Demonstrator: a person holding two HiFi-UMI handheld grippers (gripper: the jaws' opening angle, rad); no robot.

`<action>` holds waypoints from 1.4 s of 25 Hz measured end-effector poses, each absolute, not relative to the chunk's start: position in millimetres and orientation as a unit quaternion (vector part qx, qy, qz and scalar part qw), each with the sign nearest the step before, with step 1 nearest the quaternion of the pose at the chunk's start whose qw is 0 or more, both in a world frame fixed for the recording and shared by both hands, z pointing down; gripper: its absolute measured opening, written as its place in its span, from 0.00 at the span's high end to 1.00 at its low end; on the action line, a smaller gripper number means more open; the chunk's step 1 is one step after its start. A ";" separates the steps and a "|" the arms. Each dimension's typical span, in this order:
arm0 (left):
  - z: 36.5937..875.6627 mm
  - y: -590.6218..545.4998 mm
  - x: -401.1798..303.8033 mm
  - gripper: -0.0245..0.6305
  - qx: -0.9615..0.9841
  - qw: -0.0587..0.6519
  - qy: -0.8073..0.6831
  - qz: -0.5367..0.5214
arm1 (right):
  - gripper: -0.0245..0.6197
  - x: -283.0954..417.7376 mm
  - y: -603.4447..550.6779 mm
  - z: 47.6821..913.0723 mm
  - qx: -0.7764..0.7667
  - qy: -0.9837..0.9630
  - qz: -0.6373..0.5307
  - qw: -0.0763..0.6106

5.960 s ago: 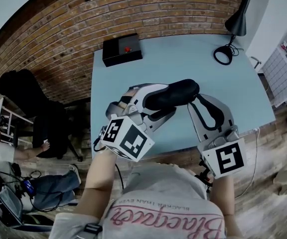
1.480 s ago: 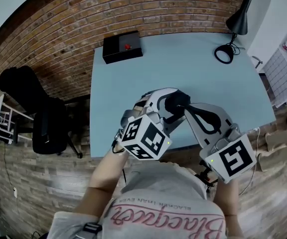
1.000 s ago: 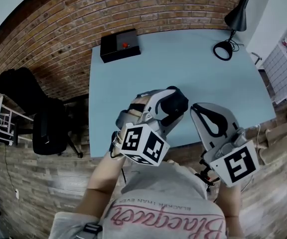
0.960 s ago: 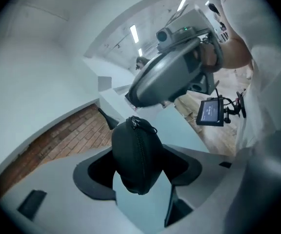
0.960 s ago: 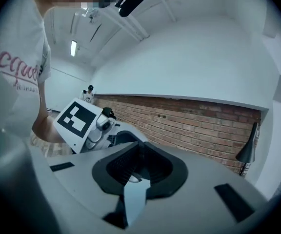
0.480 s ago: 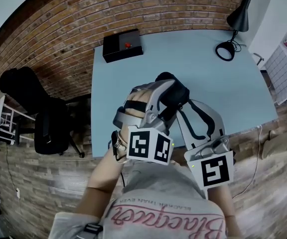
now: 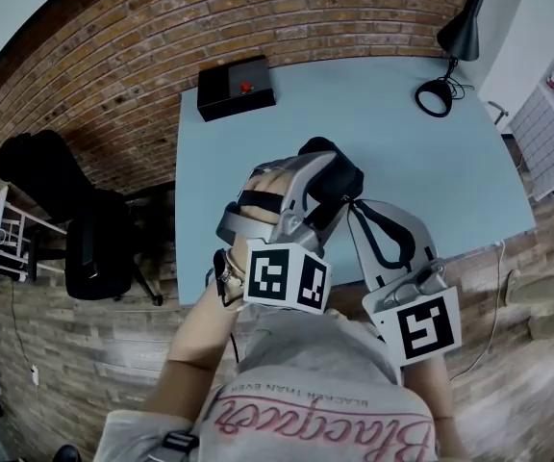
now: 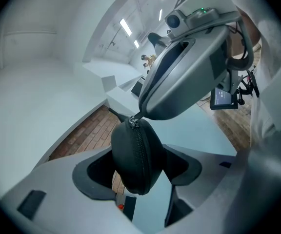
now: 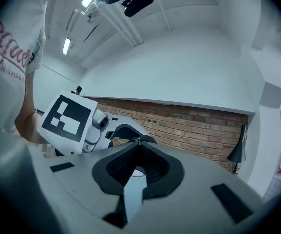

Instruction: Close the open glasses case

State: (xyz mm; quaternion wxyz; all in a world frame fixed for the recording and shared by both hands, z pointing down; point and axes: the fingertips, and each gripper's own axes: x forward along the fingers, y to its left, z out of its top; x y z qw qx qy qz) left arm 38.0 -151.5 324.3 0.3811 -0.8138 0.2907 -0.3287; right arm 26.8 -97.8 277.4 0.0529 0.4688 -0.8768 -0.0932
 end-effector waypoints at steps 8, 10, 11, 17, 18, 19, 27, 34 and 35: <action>317.3 -139.2 35.4 0.54 -0.854 0.359 0.251 -0.281 | 0.92 54.2 -111.1 276.1 0.501 -0.858 -0.090 0.075; 315.8 -135.3 36.5 0.54 -0.862 0.355 0.239 -0.271 | 0.92 59.9 -114.9 276.8 0.507 -0.854 -0.089 0.079; 314.8 -133.8 36.7 0.54 -0.865 0.355 0.234 -0.267 | 0.92 61.9 -117.0 278.0 0.506 -0.854 -0.086 0.082; 311.8 -127.1 34.9 0.55 -0.882 0.352 0.200 -0.242 | 0.92 68.1 -124.0 295.0 0.475 -0.871 -0.064 0.107; 311.3 -125.9 34.5 0.55 -0.885 0.350 0.194 -0.238 | 0.92 67.8 -125.0 296.3 0.474 -0.872 -0.062 0.108; 310.8 -124.5 34.3 0.55 -0.888 0.349 0.188 -0.234 | 0.92 67.6 -125.9 297.6 0.472 -0.873 -0.058 0.109; 304.8 -114.0 27.5 0.55 -0.911 0.337 0.141 -0.192 | 0.92 60.2 -124.9 305.0 0.421 -0.902 -0.018 0.092; 300.6 -115.9 24.1 0.55 -0.925 0.317 0.127 -0.170 | 0.92 59.2 -115.5 295.1 0.363 -0.931 0.002 0.045; 299.3 -114.0 24.2 0.55 -0.926 0.317 0.121 -0.164 | 0.92 57.6 -113.5 293.8 0.352 -0.935 0.010 0.035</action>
